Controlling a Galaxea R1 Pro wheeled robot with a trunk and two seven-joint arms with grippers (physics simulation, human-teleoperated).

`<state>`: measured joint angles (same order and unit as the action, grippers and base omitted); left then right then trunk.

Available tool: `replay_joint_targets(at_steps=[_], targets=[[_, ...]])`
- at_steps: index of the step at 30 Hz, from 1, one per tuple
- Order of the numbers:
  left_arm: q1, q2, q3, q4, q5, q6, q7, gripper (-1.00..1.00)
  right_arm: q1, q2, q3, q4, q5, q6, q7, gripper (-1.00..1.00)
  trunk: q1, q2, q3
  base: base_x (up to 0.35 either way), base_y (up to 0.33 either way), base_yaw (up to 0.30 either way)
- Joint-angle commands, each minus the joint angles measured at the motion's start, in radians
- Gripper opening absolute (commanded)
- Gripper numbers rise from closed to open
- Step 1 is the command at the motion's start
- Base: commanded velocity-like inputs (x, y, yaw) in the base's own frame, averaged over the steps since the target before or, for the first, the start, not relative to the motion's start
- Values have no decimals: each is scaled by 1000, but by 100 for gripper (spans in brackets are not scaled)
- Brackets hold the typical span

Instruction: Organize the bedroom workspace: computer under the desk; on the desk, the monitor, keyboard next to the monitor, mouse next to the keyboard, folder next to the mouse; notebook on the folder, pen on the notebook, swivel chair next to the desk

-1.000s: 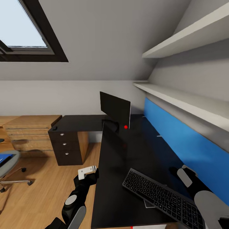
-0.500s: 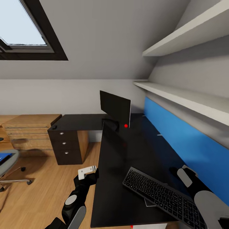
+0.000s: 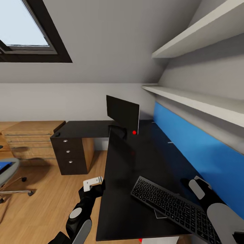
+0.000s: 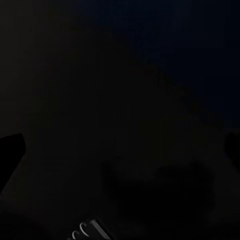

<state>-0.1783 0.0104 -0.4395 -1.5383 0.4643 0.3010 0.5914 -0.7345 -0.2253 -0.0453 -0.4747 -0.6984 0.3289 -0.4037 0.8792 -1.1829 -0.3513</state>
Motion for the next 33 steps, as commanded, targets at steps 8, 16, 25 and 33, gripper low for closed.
replay_joint_targets(at_steps=[8, 16, 25, 33], targets=[[-1, -1, -4, 0, 7, 3, 8, 100, 0, 0, -1, -2, -7, 11, -5, 100, 31, -57, -26, 0, 0, 0], [-1, -1, -4, 1, 7, 3, 8, 100, 0, 0, -1, -3, -8, 22, -4, 100, 62, -113, -51, 0, 0, 0], [-1, 0, -4, 2, 7, 3, 8, 100, 0, 0, -1, -3, -8, 22, -4, 100, 62, -113, -51, 0, 0, 0], [-1, 3, -3, 19, 9, 3, 7, 100, 0, 0, -1, -2, -7, 22, -5, 100, 62, -113, -51, -7, 0, 0]])
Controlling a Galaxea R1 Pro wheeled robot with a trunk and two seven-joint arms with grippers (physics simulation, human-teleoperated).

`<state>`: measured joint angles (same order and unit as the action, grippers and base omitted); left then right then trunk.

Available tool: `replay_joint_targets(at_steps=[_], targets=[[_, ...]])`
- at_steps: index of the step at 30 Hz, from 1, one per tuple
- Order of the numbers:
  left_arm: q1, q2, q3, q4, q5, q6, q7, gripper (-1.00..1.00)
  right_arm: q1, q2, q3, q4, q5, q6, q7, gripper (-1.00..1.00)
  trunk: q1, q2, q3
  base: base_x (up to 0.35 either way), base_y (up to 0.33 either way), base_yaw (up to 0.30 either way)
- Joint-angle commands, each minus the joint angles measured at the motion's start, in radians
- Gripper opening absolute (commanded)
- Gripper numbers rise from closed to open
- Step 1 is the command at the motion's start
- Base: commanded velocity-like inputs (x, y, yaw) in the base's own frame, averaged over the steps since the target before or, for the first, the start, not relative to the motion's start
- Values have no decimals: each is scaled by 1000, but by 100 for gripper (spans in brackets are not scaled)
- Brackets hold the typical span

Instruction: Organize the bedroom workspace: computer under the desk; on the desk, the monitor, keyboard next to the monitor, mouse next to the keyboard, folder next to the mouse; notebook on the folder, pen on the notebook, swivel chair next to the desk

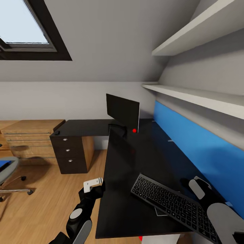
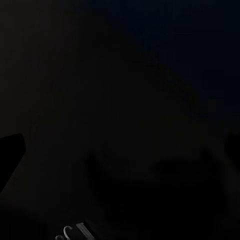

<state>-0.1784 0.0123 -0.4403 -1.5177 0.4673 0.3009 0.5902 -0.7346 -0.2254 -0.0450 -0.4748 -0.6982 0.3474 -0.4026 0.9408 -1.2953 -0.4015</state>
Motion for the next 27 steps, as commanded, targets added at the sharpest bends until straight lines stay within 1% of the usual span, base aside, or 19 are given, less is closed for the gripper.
replay_joint_targets(at_steps=[1, 6, 15, 22, 27], targets=[[-1, 1, -3, 0, 6, 3, 8, 100, 0, 0, -1, -2, -8, 4, -6, 100, 0, -1, -1, -130, 0, 0], [-1, 1, -3, 3, 6, 3, 8, 100, 0, 0, -1, -2, -7, 4, -5, 100, 0, -1, -1, -184, 0, 0], [-1, 1, -3, 4, 5, 3, 8, 100, 0, 0, -1, -3, -7, 4, -5, 100, 0, -1, -1, -48, 1, 0], [-1, 1, -3, 4, 5, 3, 8, 100, 0, 0, 0, -3, -5, 3, -5, 100, 0, -1, -1, -182, 73, 0], [-1, 1, -3, 4, 5, 3, 8, 100, 0, 0, 0, -4, -5, 2, -5, 100, 0, -1, -1, -51, 23, 0]])
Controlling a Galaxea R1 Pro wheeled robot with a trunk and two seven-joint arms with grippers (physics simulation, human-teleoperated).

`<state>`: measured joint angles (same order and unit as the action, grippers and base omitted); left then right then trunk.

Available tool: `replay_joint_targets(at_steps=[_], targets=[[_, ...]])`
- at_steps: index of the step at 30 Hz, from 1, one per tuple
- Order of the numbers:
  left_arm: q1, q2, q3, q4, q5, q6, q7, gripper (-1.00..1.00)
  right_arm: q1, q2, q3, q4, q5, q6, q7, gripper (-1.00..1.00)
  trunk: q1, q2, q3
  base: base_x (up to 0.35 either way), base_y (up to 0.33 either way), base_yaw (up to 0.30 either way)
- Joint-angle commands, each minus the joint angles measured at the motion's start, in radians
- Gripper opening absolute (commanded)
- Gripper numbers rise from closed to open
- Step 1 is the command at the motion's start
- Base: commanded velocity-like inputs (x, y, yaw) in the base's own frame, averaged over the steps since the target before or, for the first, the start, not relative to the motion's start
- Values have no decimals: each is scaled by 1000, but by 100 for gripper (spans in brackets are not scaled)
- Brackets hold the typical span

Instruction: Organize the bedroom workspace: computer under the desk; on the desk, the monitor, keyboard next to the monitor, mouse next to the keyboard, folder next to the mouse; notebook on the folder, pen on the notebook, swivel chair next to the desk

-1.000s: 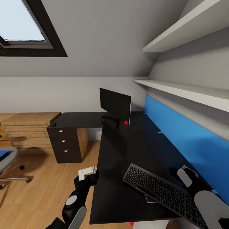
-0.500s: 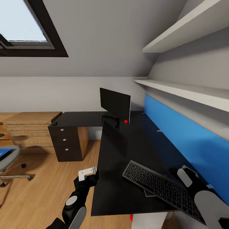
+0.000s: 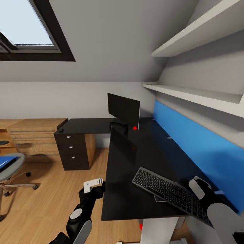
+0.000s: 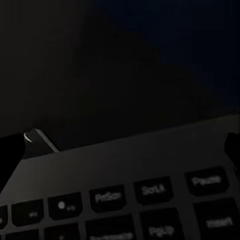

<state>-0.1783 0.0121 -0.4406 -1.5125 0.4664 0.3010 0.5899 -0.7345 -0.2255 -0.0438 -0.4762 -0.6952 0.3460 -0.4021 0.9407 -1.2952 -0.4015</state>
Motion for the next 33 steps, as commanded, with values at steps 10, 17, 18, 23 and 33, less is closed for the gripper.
replay_joint_targets(at_steps=[10, 17, 18, 23, 33], targets=[[-1, 0, -3, -2, 6, 3, 8, 100, 0, 0, -1, -2, -6, 2, -5, 100, 0, -1, -1, -144, 118, 0], [-1, 0, -3, -2, 5, 3, 8, 100, 0, 0, -1, -2, -6, 2, -4, 100, 0, -1, -1, -39, 33, 0], [-1, 0, -3, -2, 6, 3, 8, 100, 0, 0, -1, -2, -6, 2, -4, 100, 0, -1, -1, -101, 92, 0], [-1, 0, -3, 0, 6, 3, 8, 100, 0, 0, -1, -2, -6, 2, -3, 100, 0, -1, -1, -110, 95, 0], [-1, 0, -6, 0, 6, 3, 8, 100, 0, 1, -1, -8, -7, -5, 1, 100, 0, -1, -1, -12, 12, 0]])
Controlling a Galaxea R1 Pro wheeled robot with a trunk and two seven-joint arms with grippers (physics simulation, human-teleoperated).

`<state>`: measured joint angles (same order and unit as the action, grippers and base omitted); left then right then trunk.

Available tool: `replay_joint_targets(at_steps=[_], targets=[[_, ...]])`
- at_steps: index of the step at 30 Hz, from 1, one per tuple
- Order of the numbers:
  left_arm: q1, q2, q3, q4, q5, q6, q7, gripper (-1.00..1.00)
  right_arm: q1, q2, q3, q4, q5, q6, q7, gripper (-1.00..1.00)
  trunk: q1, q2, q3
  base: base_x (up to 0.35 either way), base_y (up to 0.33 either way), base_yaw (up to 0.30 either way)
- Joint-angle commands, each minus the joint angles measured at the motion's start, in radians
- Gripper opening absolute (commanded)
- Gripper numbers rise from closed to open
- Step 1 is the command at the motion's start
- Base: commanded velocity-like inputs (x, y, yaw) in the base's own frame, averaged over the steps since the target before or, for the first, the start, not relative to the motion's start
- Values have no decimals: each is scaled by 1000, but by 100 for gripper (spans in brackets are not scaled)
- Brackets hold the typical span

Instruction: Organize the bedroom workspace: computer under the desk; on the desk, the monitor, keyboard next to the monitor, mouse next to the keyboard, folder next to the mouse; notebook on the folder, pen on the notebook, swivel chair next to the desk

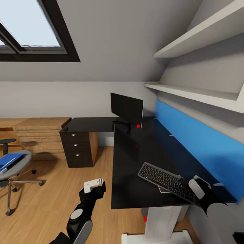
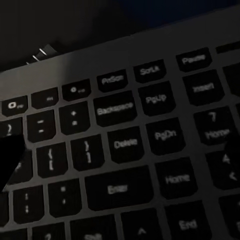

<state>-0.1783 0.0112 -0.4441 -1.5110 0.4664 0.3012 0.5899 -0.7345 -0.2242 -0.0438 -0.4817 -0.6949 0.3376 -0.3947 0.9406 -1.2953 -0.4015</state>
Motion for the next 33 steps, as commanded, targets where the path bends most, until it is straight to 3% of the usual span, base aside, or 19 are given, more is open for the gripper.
replay_joint_targets(at_steps=[1, 22, 25, 31, 33], targets=[[-1, 1, -3, -1, 6, 3, 8, 100, 0, 0, -1, -2, -8, 3, -6, 100, 0, -1, -1, 82, 1, 0], [-1, 1, -19, 6, 6, 3, 8, 100, 0, 1, -2, -5, -6, 0, -7, 100, 0, -1, -1, 248, 0, 0], [-1, 1, -39, 6, 3, 3, 9, 100, 0, 1, -2, -5, -6, 0, -7, 100, 0, -1, -1, 135, 0, 0], [-1, 1, -134, 2, -1, 1, 10, 100, 0, -2, -3, -5, -6, 0, -9, 100, 0, -1, -1, 44, 0, 0], [-1, 1, -145, 0, -1, 1, 11, 100, 0, -2, -3, -5, -6, 0, -9, 100, 0, -1, -1, 13, 0, 0]])
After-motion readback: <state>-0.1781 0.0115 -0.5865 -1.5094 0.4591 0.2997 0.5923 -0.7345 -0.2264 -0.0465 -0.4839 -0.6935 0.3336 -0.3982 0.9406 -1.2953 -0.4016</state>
